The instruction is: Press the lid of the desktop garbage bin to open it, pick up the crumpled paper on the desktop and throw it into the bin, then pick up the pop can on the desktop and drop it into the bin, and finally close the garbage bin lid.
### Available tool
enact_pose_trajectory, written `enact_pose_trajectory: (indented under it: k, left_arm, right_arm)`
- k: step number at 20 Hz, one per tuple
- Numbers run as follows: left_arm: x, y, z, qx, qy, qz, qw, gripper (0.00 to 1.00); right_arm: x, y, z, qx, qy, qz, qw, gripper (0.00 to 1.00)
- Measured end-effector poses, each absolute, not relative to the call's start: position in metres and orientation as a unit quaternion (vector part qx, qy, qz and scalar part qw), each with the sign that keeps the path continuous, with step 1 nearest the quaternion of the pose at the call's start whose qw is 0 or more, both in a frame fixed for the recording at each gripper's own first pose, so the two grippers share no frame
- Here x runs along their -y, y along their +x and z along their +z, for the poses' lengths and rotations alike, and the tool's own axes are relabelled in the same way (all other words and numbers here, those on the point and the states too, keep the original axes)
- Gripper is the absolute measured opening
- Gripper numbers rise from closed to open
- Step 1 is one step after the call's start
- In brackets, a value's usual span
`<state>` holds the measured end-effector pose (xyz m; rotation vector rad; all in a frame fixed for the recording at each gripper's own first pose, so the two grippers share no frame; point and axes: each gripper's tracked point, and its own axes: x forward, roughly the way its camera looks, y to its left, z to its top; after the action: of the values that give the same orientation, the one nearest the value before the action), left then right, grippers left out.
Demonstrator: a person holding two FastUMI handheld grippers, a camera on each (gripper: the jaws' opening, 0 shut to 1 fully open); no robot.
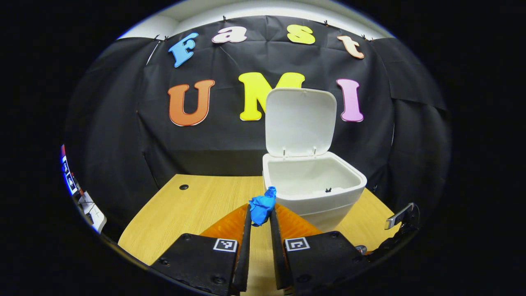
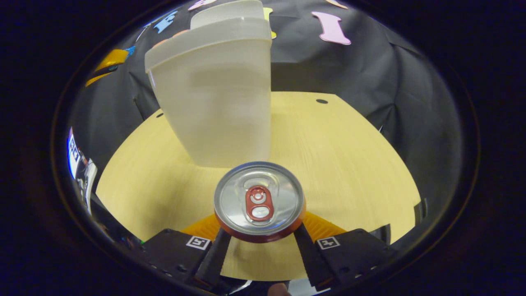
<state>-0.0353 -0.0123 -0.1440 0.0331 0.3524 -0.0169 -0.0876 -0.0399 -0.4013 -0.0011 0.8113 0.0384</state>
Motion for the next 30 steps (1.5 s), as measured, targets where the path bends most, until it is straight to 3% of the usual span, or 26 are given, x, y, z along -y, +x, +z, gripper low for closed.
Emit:
enact_pose_trajectory:
  k: [7, 12, 13, 18, 19, 20, 21, 30]
  left_arm:
    - [0.032, 0.013, -0.097, -0.115, 0.004, -0.024, 0.993, 0.29]
    - [0.058, 0.044, -0.102, -0.116, -0.001, -0.043, 0.992, 0.29]
    - [0.061, 0.05, -0.103, -0.117, -0.004, -0.045, 0.992, 0.26]
    - [0.074, 0.071, -0.126, -0.148, -0.011, -0.052, 0.988, 0.44]
    - [0.076, 0.07, -0.129, -0.152, -0.015, -0.05, 0.987, 0.7]
    - [0.075, 0.071, -0.13, -0.153, -0.019, -0.044, 0.987, 0.75]
    - [0.074, 0.072, -0.13, -0.152, -0.023, -0.04, 0.987, 0.89]
    - [0.053, 0.058, -0.123, -0.14, -0.013, -0.029, 0.99, 0.97]
  right_arm:
    - [0.067, -0.074, -0.326, -0.356, -0.011, -0.014, 0.934, 0.78]
    - [0.082, -0.072, -0.283, -0.332, -0.017, -0.022, 0.943, 0.78]
    - [0.085, -0.073, -0.275, -0.327, -0.02, -0.024, 0.944, 0.78]
    - [0.111, -0.079, -0.254, -0.319, -0.035, -0.052, 0.946, 0.78]
    - [0.116, -0.079, -0.25, -0.317, -0.037, -0.056, 0.946, 0.78]
    - [0.118, -0.079, -0.246, -0.315, -0.037, -0.059, 0.946, 0.78]
    - [0.12, -0.078, -0.241, -0.313, -0.036, -0.061, 0.947, 0.78]
    - [0.106, -0.057, -0.206, -0.302, -0.027, -0.036, 0.952, 0.78]
